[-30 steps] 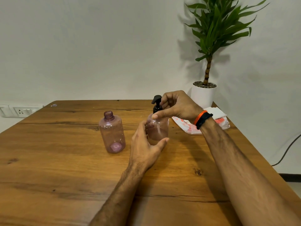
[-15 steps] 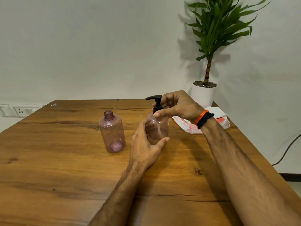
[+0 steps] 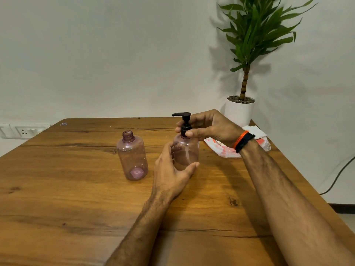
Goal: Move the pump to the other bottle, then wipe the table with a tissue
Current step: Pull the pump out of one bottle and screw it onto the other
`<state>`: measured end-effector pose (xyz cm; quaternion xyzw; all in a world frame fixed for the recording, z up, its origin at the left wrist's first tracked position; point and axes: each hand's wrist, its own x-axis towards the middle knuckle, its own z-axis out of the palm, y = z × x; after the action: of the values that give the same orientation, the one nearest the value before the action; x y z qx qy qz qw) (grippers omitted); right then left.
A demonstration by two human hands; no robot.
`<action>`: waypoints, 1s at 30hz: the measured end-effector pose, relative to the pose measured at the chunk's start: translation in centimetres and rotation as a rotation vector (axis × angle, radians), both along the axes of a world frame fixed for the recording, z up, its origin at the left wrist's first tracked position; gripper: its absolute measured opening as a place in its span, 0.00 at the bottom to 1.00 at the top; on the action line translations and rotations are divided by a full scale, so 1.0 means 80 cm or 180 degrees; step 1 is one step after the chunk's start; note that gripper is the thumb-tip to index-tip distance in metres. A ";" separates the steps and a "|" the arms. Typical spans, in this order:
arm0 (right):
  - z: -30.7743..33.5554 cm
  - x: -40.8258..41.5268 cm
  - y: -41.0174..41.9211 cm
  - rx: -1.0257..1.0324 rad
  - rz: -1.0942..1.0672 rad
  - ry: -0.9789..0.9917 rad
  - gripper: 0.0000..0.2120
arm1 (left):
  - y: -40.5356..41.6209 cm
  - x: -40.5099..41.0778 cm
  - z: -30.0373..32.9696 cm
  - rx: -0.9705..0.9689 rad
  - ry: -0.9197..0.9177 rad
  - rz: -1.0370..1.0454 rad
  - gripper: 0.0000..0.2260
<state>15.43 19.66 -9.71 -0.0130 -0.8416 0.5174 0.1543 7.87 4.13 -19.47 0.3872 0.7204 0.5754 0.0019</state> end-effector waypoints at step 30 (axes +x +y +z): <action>-0.031 -0.002 -0.067 -0.0472 -0.1844 0.0768 0.14 | 0.001 0.016 0.001 -0.0056 0.0015 0.0254 0.34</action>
<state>15.30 14.31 -12.19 -0.2019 -0.7386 0.5097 0.3924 9.19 4.19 -19.39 0.3594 0.7404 0.5677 -0.0194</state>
